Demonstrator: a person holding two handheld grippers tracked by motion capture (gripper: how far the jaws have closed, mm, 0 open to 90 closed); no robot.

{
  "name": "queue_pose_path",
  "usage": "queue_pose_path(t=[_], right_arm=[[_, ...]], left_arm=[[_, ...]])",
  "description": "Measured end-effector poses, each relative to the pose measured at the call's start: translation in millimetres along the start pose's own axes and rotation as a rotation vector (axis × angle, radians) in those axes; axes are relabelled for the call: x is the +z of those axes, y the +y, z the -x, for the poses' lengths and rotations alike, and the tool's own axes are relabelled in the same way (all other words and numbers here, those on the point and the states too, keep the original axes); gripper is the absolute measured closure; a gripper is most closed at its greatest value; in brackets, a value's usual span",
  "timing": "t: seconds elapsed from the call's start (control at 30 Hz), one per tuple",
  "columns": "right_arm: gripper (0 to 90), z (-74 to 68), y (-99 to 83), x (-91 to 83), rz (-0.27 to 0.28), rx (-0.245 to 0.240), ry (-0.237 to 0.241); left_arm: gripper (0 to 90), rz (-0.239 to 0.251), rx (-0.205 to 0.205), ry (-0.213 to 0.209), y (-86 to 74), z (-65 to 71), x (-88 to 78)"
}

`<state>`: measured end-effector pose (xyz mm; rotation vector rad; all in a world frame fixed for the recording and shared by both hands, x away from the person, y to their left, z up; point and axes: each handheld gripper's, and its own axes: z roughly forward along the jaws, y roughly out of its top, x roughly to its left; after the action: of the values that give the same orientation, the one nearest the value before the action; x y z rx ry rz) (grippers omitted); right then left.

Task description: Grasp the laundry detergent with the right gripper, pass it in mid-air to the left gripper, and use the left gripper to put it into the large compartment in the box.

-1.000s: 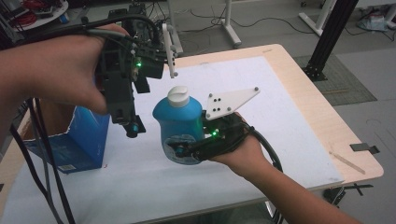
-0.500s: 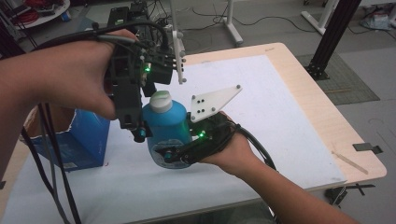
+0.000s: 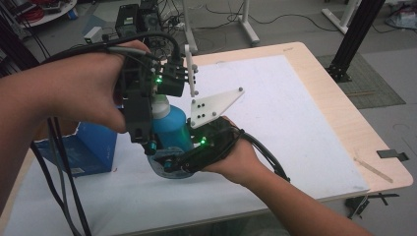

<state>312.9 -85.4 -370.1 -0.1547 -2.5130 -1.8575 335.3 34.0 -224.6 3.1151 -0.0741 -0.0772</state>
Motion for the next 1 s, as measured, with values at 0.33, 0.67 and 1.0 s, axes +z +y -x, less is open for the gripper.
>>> queue_pose_path(t=[0.33,0.67,1.0], right_arm=[[46.2,0.4,0.5,5.3,0.002,-0.001,0.004],[46.2,-0.6,0.7,6.9,0.006,0.0,0.01],[46.4,1.0,0.8,6.3,0.01,0.004,0.001]], left_arm=[[4.4,-0.007,-0.014,0.019,-3.1,1.8,0.7],[12.1,-0.009,-0.015,0.019,-1.9,4.2,-0.1],[17.9,-0.023,-0.021,0.022,0.4,4.1,0.4]])
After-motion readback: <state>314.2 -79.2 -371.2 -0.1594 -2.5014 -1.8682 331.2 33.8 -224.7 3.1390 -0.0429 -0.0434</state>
